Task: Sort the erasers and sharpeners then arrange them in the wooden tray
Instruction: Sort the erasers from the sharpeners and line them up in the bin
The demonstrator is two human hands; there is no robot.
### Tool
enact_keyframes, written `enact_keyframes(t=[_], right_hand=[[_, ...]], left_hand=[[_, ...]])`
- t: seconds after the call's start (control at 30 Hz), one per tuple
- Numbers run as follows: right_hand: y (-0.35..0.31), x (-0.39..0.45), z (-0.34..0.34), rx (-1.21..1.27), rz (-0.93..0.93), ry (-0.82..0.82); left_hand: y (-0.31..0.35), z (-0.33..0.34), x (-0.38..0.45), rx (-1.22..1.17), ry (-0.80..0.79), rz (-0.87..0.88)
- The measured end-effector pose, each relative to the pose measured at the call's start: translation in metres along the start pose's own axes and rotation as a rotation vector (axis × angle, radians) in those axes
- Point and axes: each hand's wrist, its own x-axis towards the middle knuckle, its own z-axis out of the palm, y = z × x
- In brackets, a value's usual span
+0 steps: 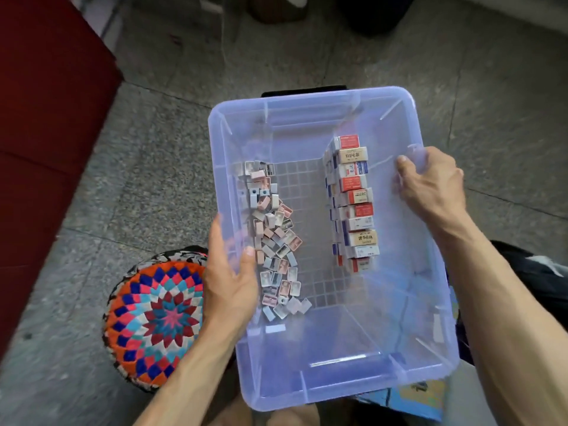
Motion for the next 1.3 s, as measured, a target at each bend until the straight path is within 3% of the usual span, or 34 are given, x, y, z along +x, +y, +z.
enact_keyframes(t=[0.43,0.73,1.07,1.3], right_hand=[[-0.171,0.159,0.095,-0.115,-0.266,-0.254],[-0.310,0.205,0.181,-0.206,-0.458,-0.400],[-0.427,0.208,0.310,-0.285,-0.630,-0.477],[-0.456,0.214,0.423,-0.358,-0.748,-0.551]], left_hand=[[0.024,0.003,0.144,-0.148,0.309,-0.199],[0.038,-0.026,0.220,-0.331,0.545,-0.317],[-0.011,-0.078,0.307,-0.478,0.729,-0.395],[-0.076,-0.089,0.369,-0.522,0.868,-0.458]])
